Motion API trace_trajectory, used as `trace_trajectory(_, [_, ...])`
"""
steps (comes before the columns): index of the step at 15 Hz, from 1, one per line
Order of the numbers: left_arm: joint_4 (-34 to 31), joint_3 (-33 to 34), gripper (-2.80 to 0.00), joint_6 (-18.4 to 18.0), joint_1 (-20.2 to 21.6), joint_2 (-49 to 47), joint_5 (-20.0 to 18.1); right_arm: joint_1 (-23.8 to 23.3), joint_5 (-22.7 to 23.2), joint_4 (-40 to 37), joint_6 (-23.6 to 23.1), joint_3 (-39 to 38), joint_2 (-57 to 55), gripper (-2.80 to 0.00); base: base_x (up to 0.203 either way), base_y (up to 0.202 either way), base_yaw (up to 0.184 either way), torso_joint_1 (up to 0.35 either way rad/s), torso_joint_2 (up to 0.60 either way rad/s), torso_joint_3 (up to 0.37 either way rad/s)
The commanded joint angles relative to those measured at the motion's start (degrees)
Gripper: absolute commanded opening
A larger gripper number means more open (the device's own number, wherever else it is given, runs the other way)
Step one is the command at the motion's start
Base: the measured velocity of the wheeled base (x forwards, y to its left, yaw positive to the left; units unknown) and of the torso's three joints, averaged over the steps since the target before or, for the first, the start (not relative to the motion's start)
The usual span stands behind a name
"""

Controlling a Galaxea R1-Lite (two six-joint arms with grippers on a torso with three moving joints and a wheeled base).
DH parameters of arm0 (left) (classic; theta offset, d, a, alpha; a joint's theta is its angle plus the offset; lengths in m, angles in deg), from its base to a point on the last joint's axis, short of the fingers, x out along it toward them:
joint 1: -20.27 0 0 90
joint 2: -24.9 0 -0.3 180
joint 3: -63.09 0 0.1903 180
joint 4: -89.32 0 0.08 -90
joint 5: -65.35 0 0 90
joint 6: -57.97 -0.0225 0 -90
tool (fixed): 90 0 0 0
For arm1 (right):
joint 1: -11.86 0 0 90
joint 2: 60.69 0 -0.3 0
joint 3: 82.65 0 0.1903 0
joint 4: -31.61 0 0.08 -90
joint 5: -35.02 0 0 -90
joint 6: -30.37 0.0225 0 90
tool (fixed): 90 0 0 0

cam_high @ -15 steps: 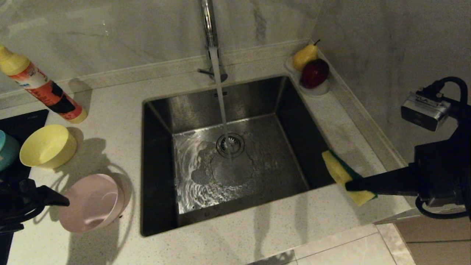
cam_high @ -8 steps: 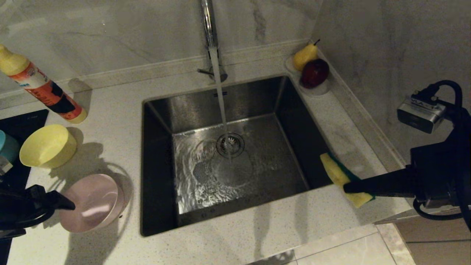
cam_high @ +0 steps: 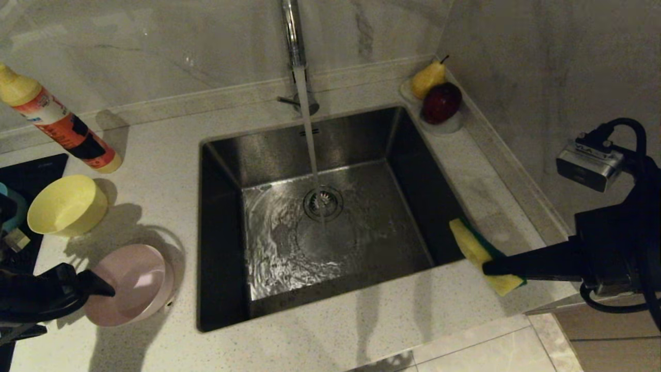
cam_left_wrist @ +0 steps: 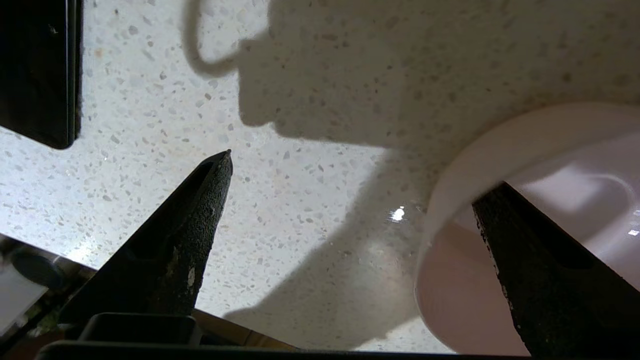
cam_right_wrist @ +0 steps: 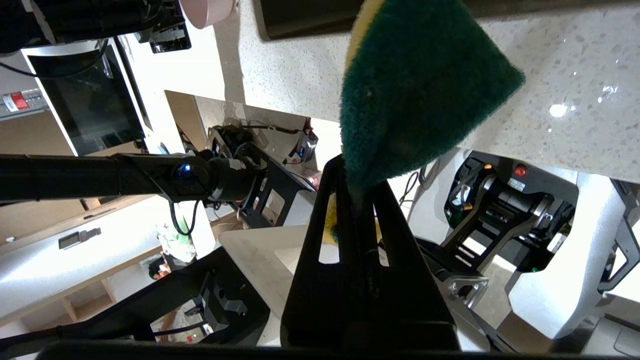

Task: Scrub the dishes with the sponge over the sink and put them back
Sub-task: Wash the bowl

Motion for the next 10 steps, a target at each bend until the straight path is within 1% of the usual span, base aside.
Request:
trace_trajectory(1, [-0.1,0.1,0.0,0.4,0.0,-0.7,0.0,-0.6,0.8,-0.2,0.1,-0.1,0.5,-2.8,0.0,0.0,0.0,0.0,0.0,0.0])
trace_trajectory(3, [-0.1,0.8,0.0,0.5,-0.1,-1.2,-0.1,-1.4,1.9,-0.2,0.1,-0.2,0.9,-2.8,0.0,0.0,0.0,0.0,0.0,0.0])
trace_trajectory(9, [-0.1,1.1,0.0,0.6,-0.1,-2.1,0.0,-1.4,2.0,-0.2,0.1,-0.2,1.3,-2.8,0.0,0.0,0.0,0.0,0.0,0.0])
trace_trajectory(10, [-0.1,1.1,-2.8,0.6,-0.1,-2.3,0.0,-1.5,2.0,-0.2,0.1,-0.2,1.3,-2.8,0.0,0.0,0.0,0.0,0.0,0.0])
